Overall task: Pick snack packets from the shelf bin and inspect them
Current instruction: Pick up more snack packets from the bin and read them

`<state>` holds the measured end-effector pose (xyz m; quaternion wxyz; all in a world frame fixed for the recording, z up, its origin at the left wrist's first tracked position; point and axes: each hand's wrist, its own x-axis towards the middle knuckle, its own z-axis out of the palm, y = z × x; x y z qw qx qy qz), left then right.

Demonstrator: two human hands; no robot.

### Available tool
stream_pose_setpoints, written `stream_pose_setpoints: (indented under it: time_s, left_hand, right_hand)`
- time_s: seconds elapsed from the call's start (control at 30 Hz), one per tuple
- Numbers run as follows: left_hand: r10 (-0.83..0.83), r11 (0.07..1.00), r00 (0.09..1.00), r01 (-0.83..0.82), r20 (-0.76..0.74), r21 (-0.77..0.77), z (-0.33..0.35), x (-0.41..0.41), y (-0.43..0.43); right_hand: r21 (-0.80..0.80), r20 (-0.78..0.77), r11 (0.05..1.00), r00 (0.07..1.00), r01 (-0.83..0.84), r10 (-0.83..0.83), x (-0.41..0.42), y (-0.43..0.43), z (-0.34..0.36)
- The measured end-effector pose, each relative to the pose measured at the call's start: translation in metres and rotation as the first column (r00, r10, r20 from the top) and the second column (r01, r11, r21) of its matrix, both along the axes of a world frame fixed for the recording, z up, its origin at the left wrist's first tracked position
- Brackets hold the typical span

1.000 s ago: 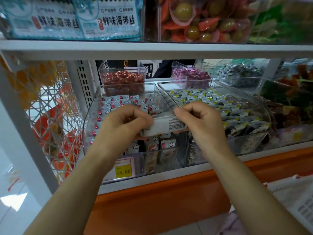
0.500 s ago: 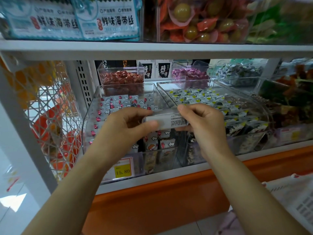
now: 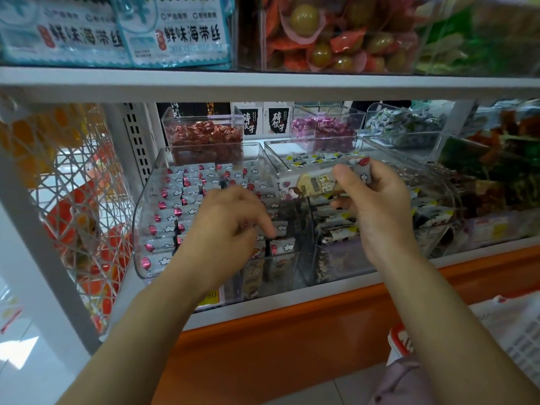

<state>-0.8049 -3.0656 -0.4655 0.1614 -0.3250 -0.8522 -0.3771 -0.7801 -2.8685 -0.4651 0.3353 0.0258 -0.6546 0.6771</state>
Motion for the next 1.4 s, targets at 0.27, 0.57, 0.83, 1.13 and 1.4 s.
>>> stream_pose_setpoints:
  time_s: [0.27,0.57,0.83,1.13,1.4]
  left_hand:
    - [0.064,0.898,0.986,-0.123,-0.152,-0.423,-0.013,-0.012,0.005]
    - [0.155,0.870,0.982,-0.186,-0.105,-0.456,-0.017,-0.024,-0.002]
    - [0.170,0.882,0.982,-0.188,-0.080,-0.432,-0.014,-0.023,-0.008]
    - [0.087,0.861,0.993,-0.113,-0.074,-0.496,-0.019,-0.026,-0.008]
    - [0.121,0.809,0.982,-0.183,-0.146,-0.558,-0.015,-0.026,-0.018]
  right_hand:
    - [0.142,0.028,0.989,0.999,-0.043,0.039,0.005,-0.005,0.004]
    - [0.651,-0.002,0.759,0.999,0.036,-0.046,0.008,-0.017,0.008]
    - [0.953,-0.029,0.292,0.982,0.084,-0.188,0.000,-0.028,-0.005]
    - [0.998,0.015,0.066,0.982,-0.003,-0.186,-0.001,-0.029,-0.008]
    - [0.991,-0.018,0.125,0.973,0.047,-0.229,-0.017,-0.039,0.005]
